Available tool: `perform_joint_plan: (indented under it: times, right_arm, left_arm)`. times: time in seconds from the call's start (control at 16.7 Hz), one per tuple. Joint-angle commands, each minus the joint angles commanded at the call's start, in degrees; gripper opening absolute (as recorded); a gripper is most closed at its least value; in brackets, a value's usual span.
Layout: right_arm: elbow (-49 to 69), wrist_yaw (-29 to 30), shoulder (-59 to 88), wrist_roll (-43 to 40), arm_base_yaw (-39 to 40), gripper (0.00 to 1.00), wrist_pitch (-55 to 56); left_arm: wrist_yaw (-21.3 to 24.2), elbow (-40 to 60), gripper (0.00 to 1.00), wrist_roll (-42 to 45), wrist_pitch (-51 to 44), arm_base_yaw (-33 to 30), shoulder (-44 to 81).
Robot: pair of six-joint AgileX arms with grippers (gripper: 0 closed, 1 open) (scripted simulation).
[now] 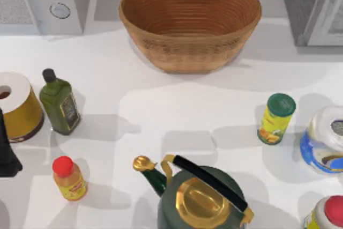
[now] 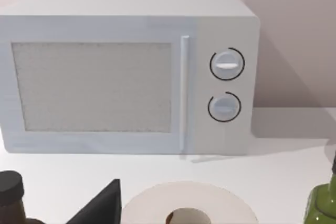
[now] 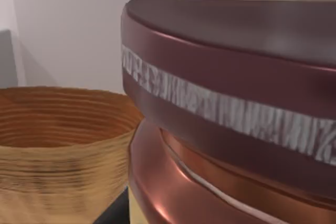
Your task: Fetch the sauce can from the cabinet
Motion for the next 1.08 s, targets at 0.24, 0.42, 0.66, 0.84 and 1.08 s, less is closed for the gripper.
perform_joint_plan:
  times: [0.24,0.42,0.66,0.84,1.08]
  right_arm:
    - [4.2,-3.1,22.8,0.9,6.0,0.0,17.3]
    - [7.5,-4.8,41.3,1.4,11.1,0.0,31.3]
    - [11.8,-5.9,64.1,1.3,17.6,0.0,49.6]
    - [14.6,-5.9,78.3,0.7,21.3,0.0,60.9]
    - [16.6,-5.2,89.8,-0.3,23.4,0.0,70.3]
  left_arm:
    - [0.0,0.0,1.0,0.0,0.0,0.0,0.0]
    - [0.0,0.0,1.0,0.0,0.0,0.0,0.0]
    - [0.0,0.0,1.0,0.0,0.0,0.0,0.0]
    - [0.0,0.0,1.0,0.0,0.0,0.0,0.0]
    - [0.0,0.0,1.0,0.0,0.0,0.0,0.0]
